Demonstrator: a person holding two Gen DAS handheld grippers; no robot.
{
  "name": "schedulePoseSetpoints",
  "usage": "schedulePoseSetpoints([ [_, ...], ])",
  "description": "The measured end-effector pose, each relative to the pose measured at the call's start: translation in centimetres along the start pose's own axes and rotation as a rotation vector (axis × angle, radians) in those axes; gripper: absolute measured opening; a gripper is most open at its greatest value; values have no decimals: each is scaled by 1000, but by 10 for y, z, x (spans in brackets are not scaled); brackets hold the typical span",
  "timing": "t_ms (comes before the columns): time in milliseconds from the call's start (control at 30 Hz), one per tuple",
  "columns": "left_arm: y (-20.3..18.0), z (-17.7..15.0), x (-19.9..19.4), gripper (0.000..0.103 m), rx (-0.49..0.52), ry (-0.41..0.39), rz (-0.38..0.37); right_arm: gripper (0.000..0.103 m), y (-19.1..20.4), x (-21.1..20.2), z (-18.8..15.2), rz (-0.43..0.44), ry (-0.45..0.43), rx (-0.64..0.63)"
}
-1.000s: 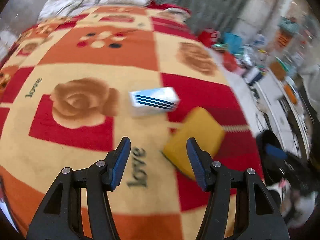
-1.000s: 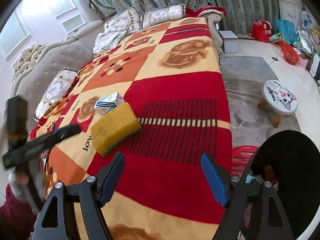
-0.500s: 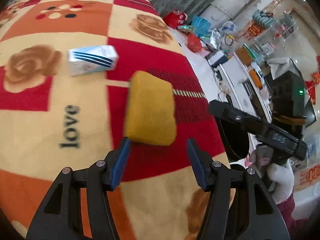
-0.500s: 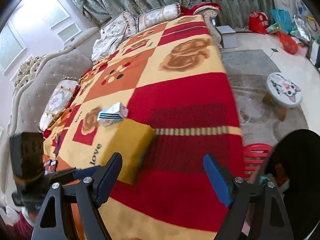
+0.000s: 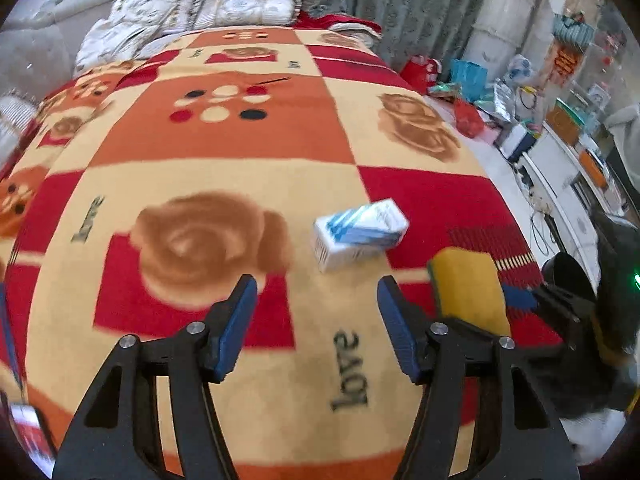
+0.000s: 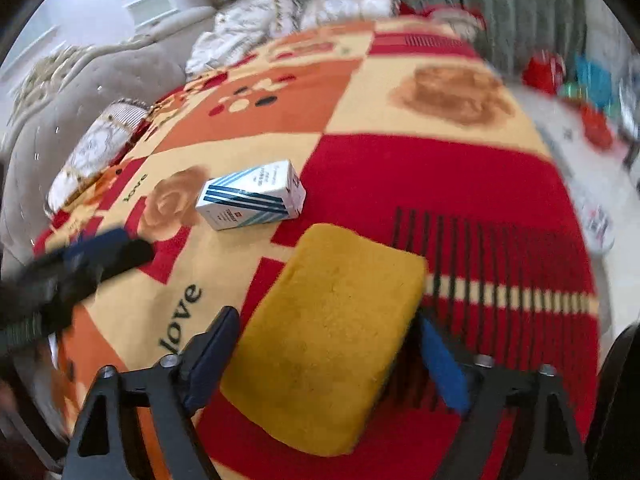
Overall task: Collect trash
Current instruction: 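Grasp the yellow sponge with the right gripper while the left approaches the white-blue box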
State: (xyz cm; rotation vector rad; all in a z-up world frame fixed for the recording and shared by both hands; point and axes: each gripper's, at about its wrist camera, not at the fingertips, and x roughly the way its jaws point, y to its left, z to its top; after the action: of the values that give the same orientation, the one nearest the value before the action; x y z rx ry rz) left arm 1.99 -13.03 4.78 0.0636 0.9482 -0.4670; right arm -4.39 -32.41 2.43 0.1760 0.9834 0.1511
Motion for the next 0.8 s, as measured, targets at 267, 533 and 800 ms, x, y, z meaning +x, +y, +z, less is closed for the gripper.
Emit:
schedulePoseSetpoints([
  [267, -31, 38, 44, 64, 179, 53, -57, 68, -41, -30, -10, 28, 25, 36],
  [533, -46, 52, 68, 64, 232, 98, 8, 73, -43, -20, -9, 24, 28, 50],
  [800, -39, 52, 67, 64, 265, 95, 12, 78, -41, -21, -10, 33, 39, 60],
])
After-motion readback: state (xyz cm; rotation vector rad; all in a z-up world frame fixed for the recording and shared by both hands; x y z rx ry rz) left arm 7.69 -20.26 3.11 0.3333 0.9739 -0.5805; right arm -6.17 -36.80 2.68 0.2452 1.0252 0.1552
